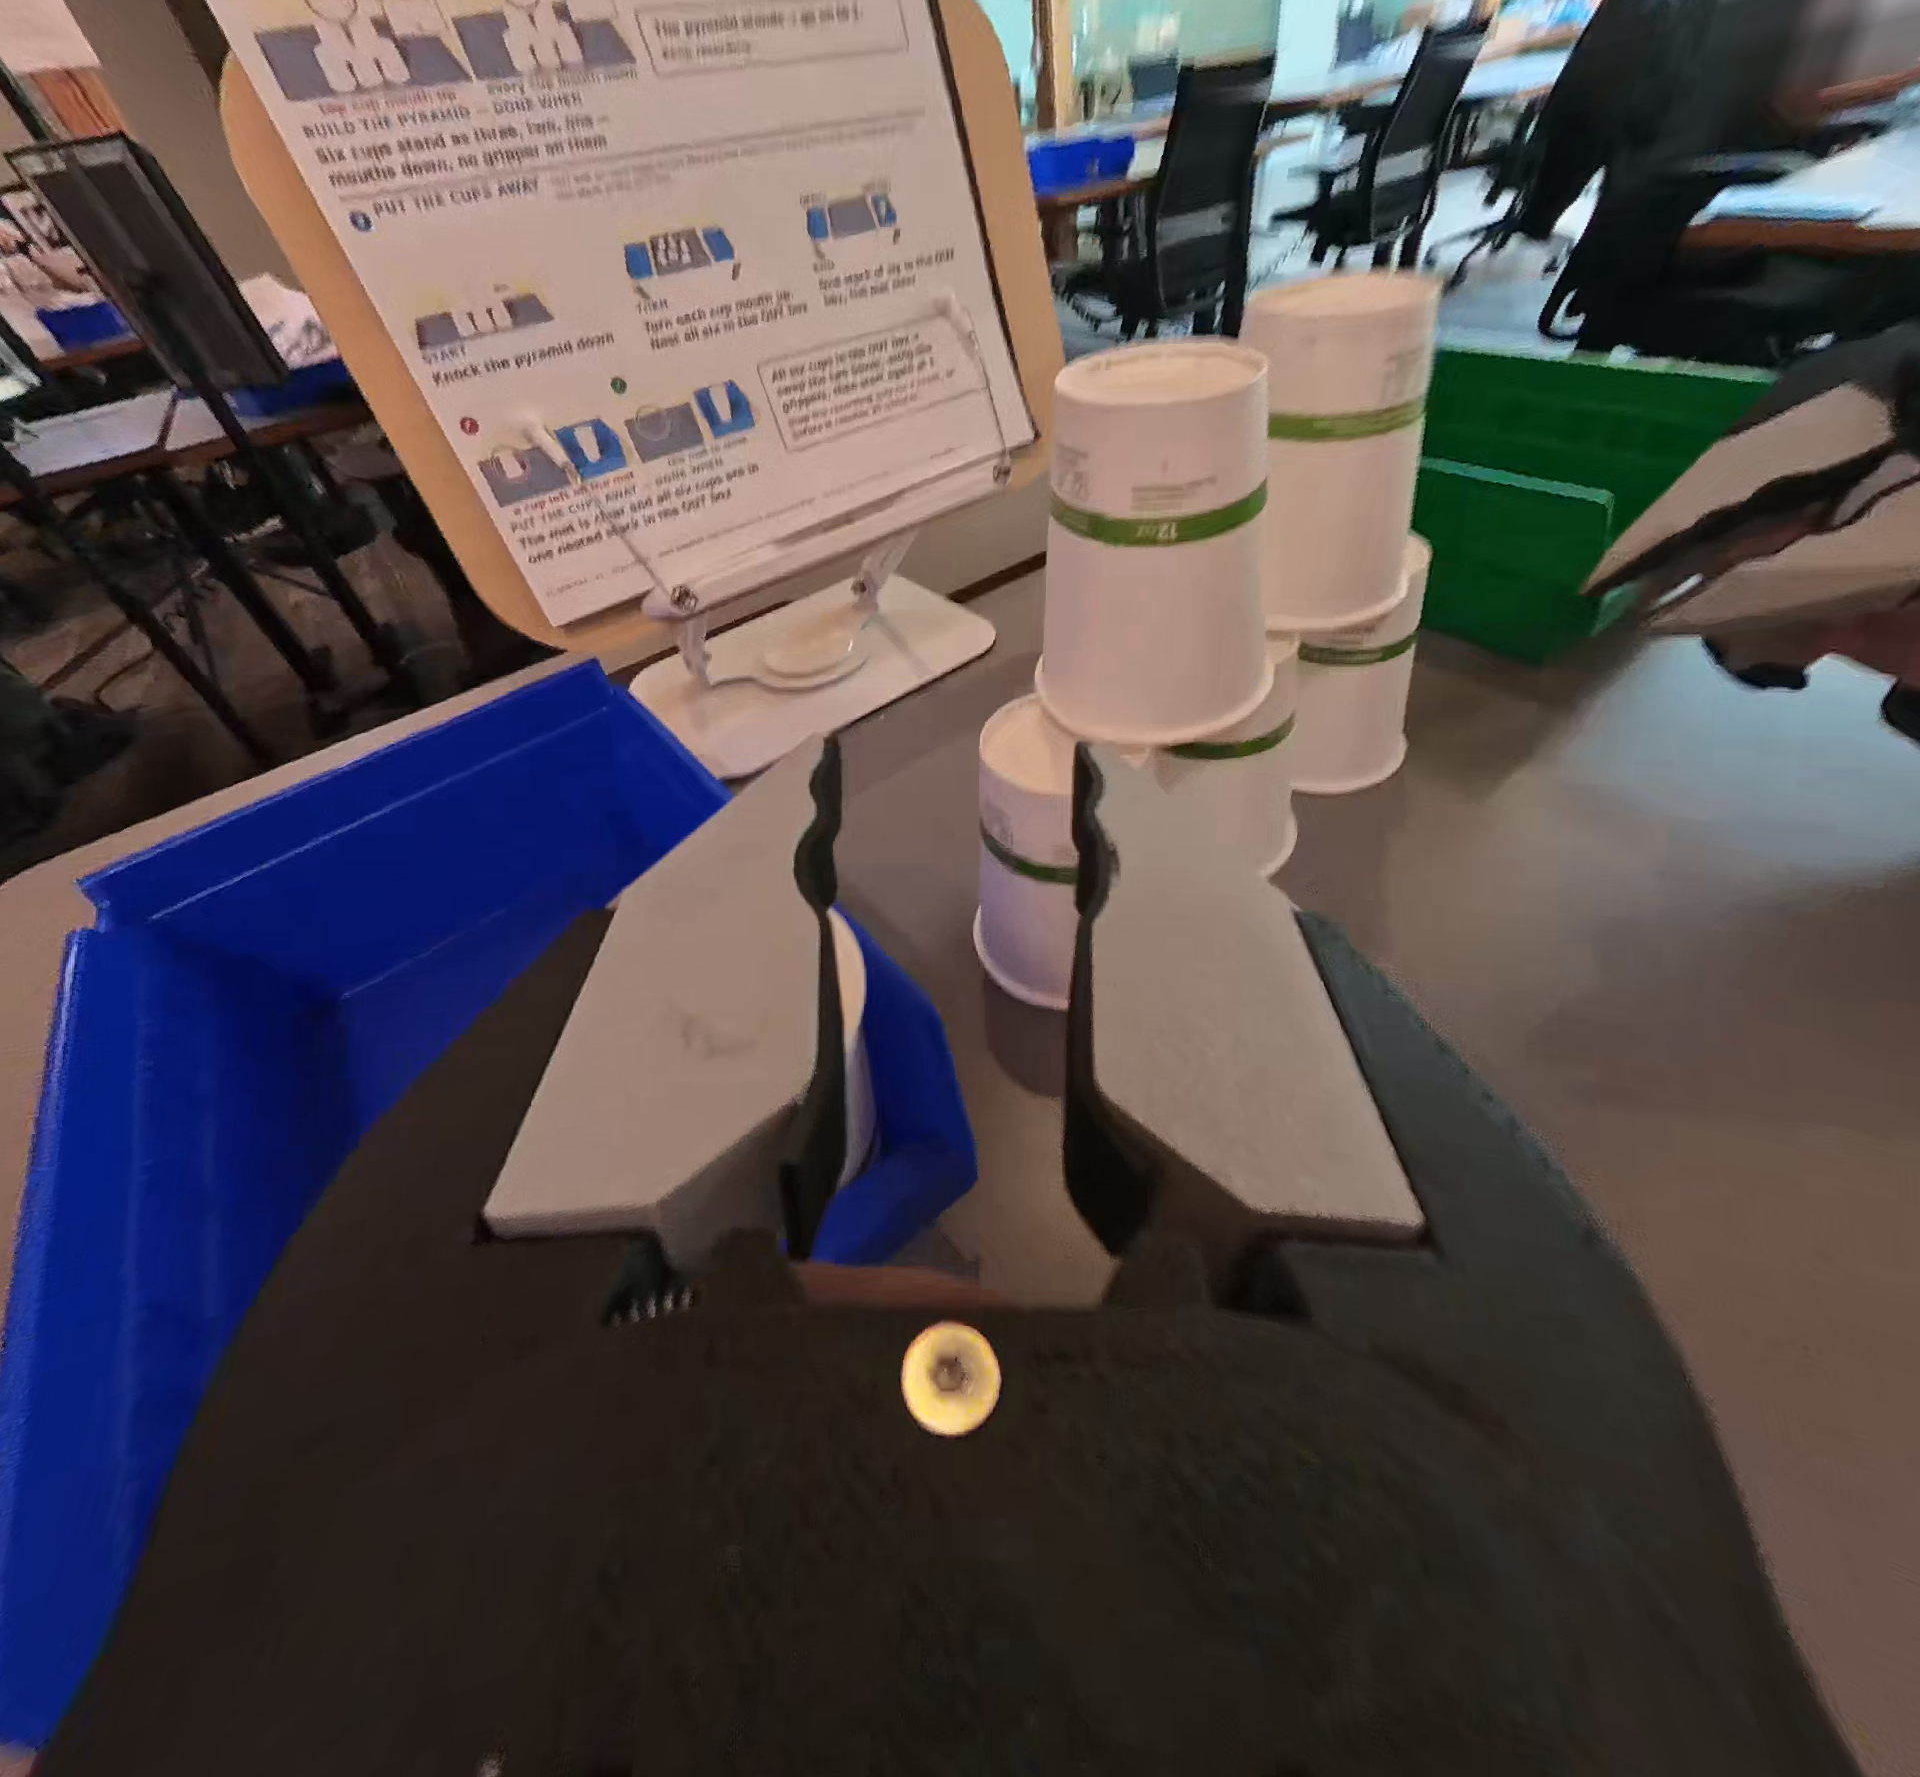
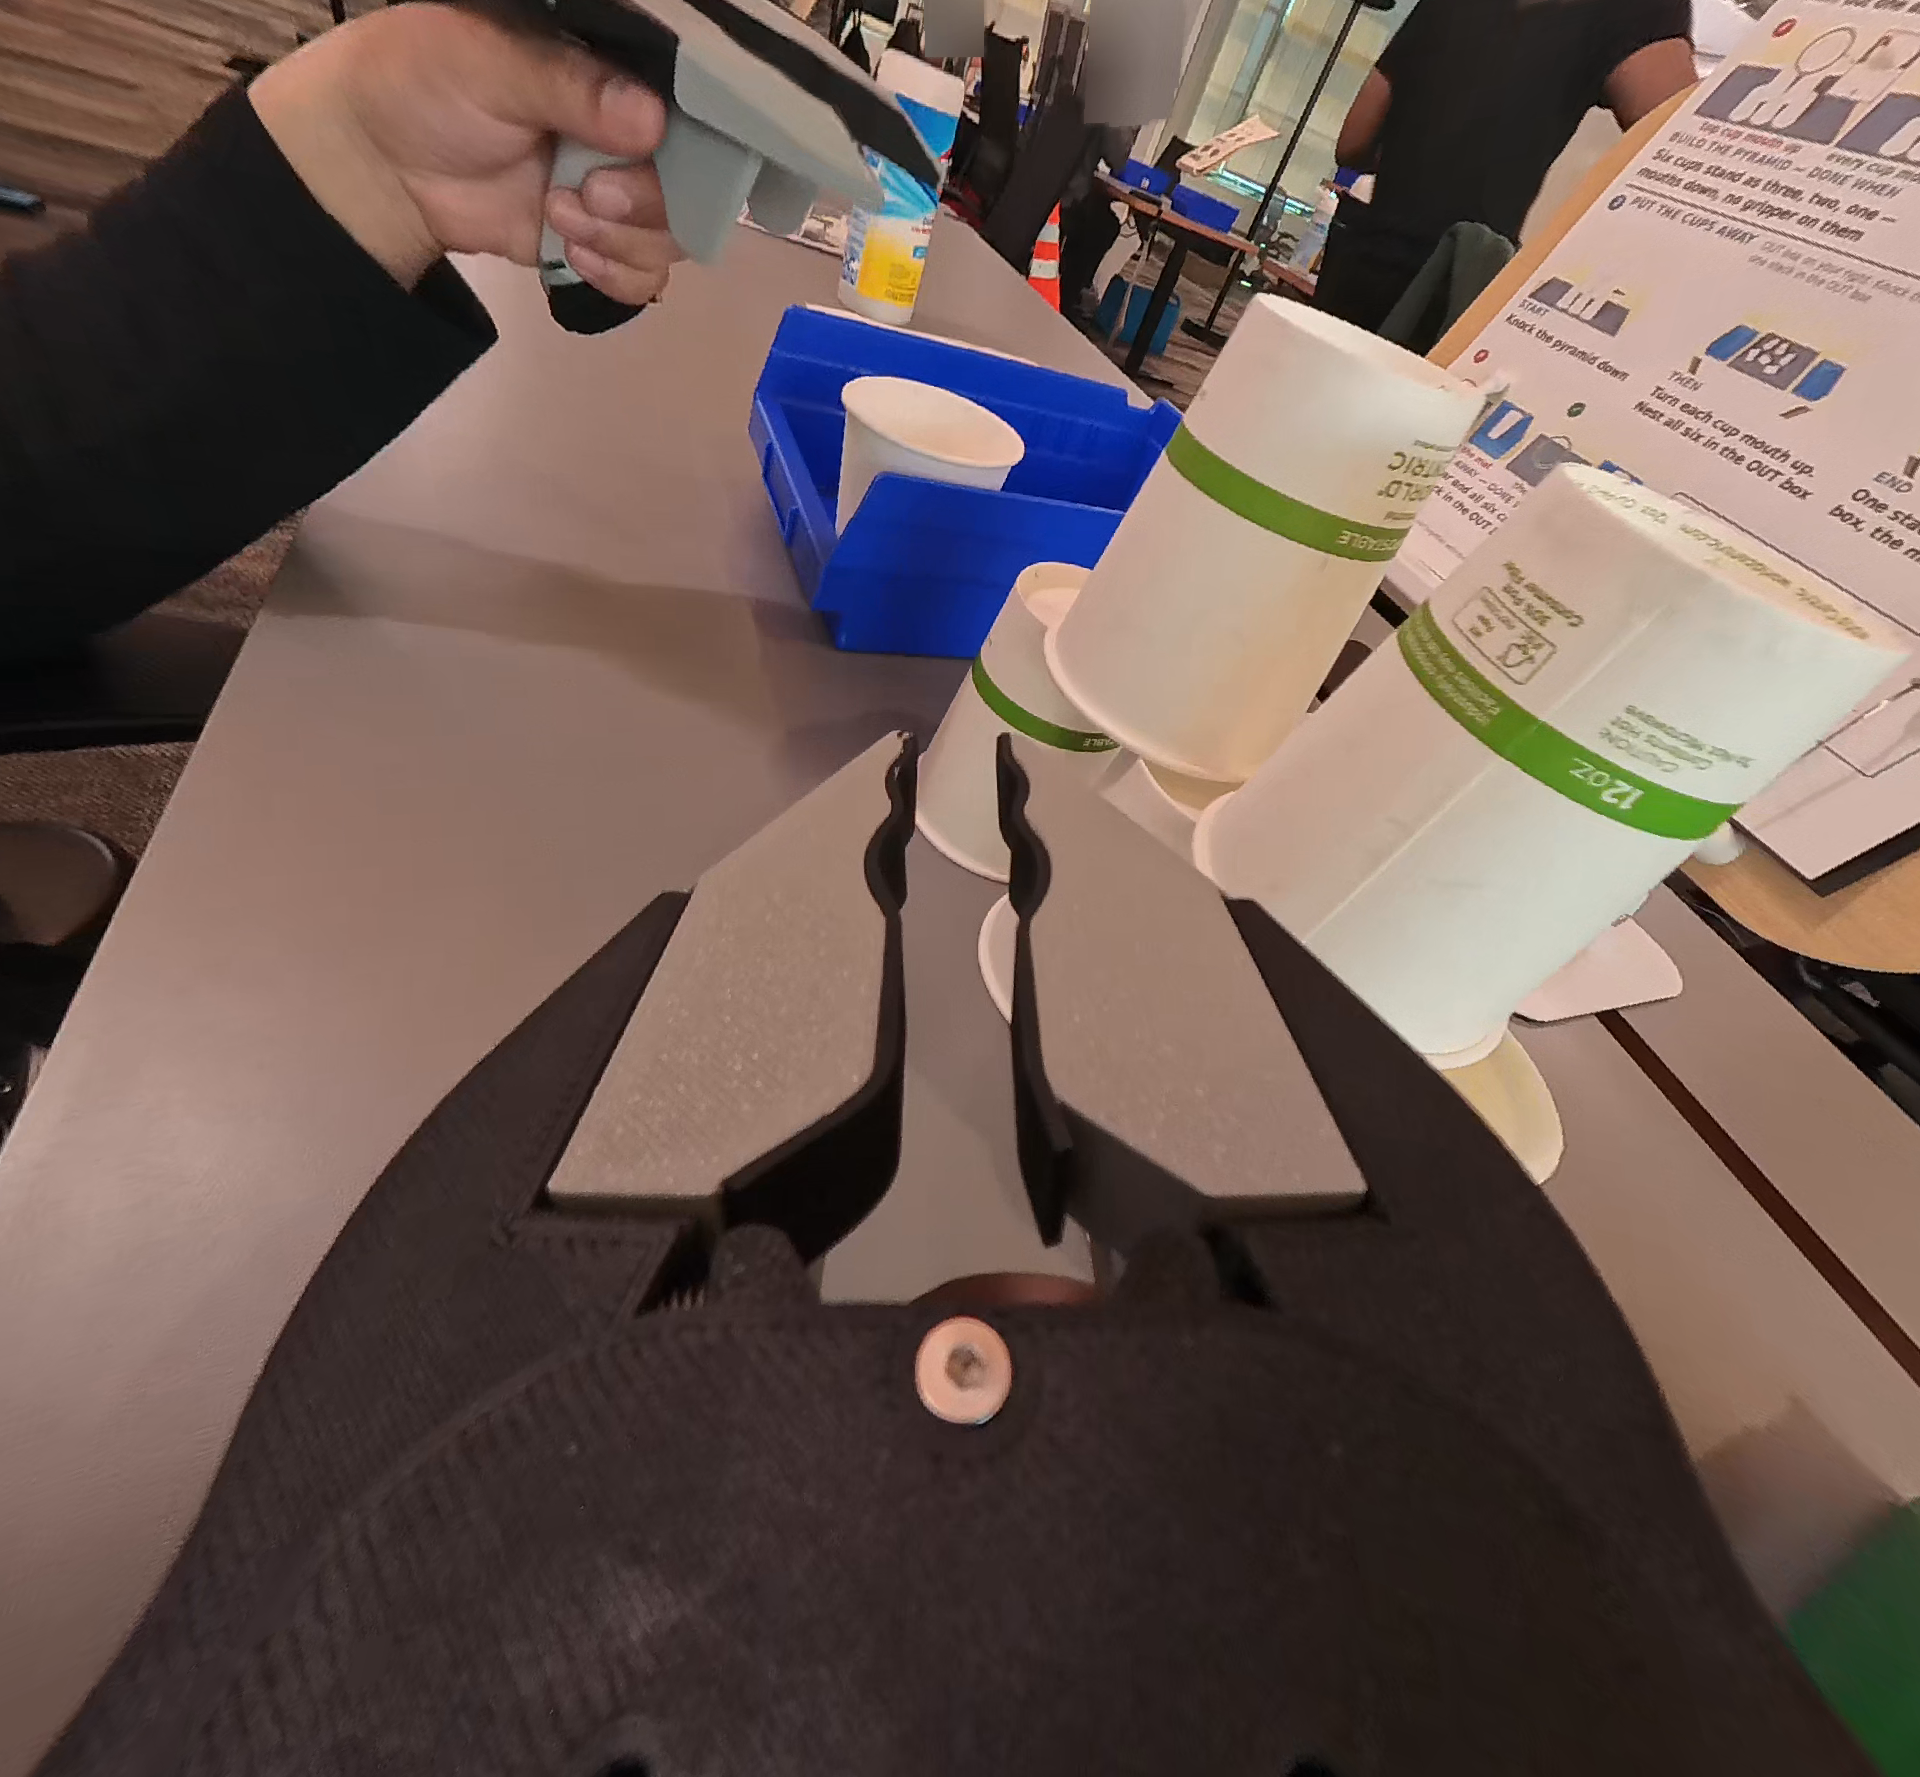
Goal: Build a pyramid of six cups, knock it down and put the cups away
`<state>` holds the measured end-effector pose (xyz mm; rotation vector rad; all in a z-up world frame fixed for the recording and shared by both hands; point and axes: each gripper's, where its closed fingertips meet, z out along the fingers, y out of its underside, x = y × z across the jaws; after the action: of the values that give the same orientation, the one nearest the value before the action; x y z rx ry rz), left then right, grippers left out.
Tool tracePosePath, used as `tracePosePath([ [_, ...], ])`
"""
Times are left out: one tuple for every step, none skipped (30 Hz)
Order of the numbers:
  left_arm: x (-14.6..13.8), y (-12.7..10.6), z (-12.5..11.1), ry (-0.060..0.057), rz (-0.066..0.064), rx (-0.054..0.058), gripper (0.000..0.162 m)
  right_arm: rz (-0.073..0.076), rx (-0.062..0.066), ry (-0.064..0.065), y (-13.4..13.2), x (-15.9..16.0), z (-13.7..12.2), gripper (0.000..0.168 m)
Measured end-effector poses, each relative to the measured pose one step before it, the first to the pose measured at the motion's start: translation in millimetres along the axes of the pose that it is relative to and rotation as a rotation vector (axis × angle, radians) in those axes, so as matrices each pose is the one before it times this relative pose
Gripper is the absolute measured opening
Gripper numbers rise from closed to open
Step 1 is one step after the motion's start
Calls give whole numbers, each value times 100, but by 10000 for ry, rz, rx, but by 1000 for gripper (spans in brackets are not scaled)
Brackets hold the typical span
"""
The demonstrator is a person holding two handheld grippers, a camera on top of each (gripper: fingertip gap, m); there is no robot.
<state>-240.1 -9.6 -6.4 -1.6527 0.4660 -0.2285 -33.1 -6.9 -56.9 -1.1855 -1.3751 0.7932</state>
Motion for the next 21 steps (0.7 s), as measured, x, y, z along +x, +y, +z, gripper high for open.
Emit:
tracePosePath([
  [-285, 887, 128, -160, 157, -485, 44, -13, 10, -22, -30, -85, 38, 11],
  [-426, 1103, 251, -269, 263, -546, 45, -9, 18, -13, -31, -55, 27, 11],
  [-412, 1168, 358, -269, 282, -550, 45, -5, -9, -15, 19, -46, 23, 11],
  [-277, 1192, 445, -151, 175, -572, 46, -5, -19, 4, 45, -13, 20, 11],
  [-100, 1052, 481, -14, 39, -522, 48, -17, 5, 10, 5, 1, 13, 11],
  [-13, 747, 487, 63, -58, -354, 48, -17, 12, -6, -12, -26, -14, 11],
  [38, 554, 458, 103, -81, -228, 47, -5, 4, -11, -8, -30, -10, 11],
  [-75, 548, 430, 33, -39, -228, 44, 4, 11, 3, -12, 3, -11, 11],
  [-324, 627, 405, -131, 31, -290, 39, 13, 22, 6, -9, 18, -9, 11],
  [-390, 678, 368, -190, 122, -333, 30, 22, 8, -2, 2, 21, 2, 11],
  [-197, 539, 275, -95, 198, -235, 7, 24, -8, 0, 42, 24, 15, 11],
  [110, 332, 150, 92, 226, -97, 2, 11, -11, 2, 38, 16, 20, 11],
  [207, 111, 9, 165, 145, -6, 1, -11, -12, 9, 43, 18, 18, 11],
  [-55, -22, -118, 27, 41, -2, 1, -23, -16, 19, 41, 22, 22, 11],
  [-365, -90, -254, -173, 26, 19, 1, -24, -14, 23, 36, 18, 21, 11],
  [-527, -338, -413, -295, 42, 169, 1, -21, -10, 12, 29, 1, 24, 11],
  [-444, -560, -541, -241, 9, 294, 1, -10, -4, 4, 25, -10, 30, 11],
  [-406, -746, -640, -207, -29, 389, 1, -2, 3, 1, 14, -19, 35, 11],
  [-509, -937, -729, -277, -44, 479, 1, -1, -3, -11, 20, -37, 41, 11],
  [-565, -1103, -769, -324, -76, 546, 1, -4, -13, -9, 48, -40, 57, 11],
  [-493, -1278, -801, -299, -80, 617, 1, -10, -20, -10, 51, -50, 70, 11],
])
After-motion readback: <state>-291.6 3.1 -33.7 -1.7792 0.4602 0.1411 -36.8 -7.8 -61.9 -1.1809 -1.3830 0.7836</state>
